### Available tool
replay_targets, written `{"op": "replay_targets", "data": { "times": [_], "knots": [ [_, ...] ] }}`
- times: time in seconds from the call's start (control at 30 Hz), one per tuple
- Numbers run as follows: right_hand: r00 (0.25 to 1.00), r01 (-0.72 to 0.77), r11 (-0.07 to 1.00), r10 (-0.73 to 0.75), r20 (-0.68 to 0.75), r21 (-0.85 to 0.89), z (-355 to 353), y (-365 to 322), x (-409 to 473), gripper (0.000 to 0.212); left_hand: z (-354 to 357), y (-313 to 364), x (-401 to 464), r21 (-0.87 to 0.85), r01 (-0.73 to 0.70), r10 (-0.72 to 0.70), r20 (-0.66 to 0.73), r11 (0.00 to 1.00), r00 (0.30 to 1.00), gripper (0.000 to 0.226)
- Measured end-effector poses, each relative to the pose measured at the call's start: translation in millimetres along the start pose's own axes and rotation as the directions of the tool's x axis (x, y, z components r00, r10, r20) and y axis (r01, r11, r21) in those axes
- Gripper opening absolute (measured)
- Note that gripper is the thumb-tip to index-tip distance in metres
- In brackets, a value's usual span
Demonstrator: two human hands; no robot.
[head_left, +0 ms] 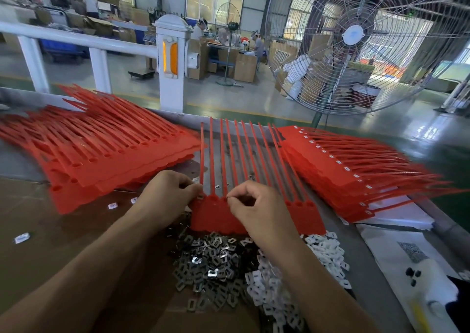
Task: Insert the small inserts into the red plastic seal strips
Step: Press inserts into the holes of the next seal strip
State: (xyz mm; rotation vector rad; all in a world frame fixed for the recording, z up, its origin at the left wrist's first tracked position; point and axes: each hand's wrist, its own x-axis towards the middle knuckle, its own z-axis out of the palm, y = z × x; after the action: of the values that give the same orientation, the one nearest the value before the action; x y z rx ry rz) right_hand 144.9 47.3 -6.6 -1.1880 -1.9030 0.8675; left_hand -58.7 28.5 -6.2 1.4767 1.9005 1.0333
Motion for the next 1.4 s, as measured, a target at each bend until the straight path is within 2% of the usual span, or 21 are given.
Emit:
{"op": "replay_targets", "data": {
  "times": [0.2, 0.37, 0.57, 0.9, 1.17, 1.4],
  "knots": [
    [0.999, -0.003, 0.999, 0.001, -0.053, -0.04, 2, 2, 10, 0.011, -2, -4, 2, 0.054, -0.022, 0.024, -0.036, 0.998, 0.999, 0.021],
    [0.999, 0.033, 0.994, -0.037, -0.031, -0.103, 7, 3, 15, 0.01, -1, -5, 3, 0.084, -0.039, 0.042, -0.032, 0.996, 0.999, 0.012],
    [0.997, 0.072, 0.982, -0.073, 0.002, -0.176, 12, 4, 21, 0.013, -4, -5, 2, 0.192, -0.075, 0.091, -0.078, 0.979, 0.993, 0.013],
    [0.988, 0.128, 0.959, -0.101, 0.116, -0.252, 21, 2, 25, 0.02, -2, -6, 3, 0.162, -0.074, 0.079, -0.026, 0.984, 0.996, 0.018],
    [0.982, 0.176, 0.92, -0.141, 0.123, -0.349, 27, 5, 26, 0.019, 0, -4, 1, 0.157, -0.095, 0.101, -0.027, 0.983, 0.995, 0.017],
    [0.981, 0.178, 0.921, -0.14, 0.132, -0.345, 27, 6, 26, 0.018, 1, -5, 1, 0.16, -0.086, 0.091, -0.027, 0.983, 0.995, 0.017]
  ]
}}
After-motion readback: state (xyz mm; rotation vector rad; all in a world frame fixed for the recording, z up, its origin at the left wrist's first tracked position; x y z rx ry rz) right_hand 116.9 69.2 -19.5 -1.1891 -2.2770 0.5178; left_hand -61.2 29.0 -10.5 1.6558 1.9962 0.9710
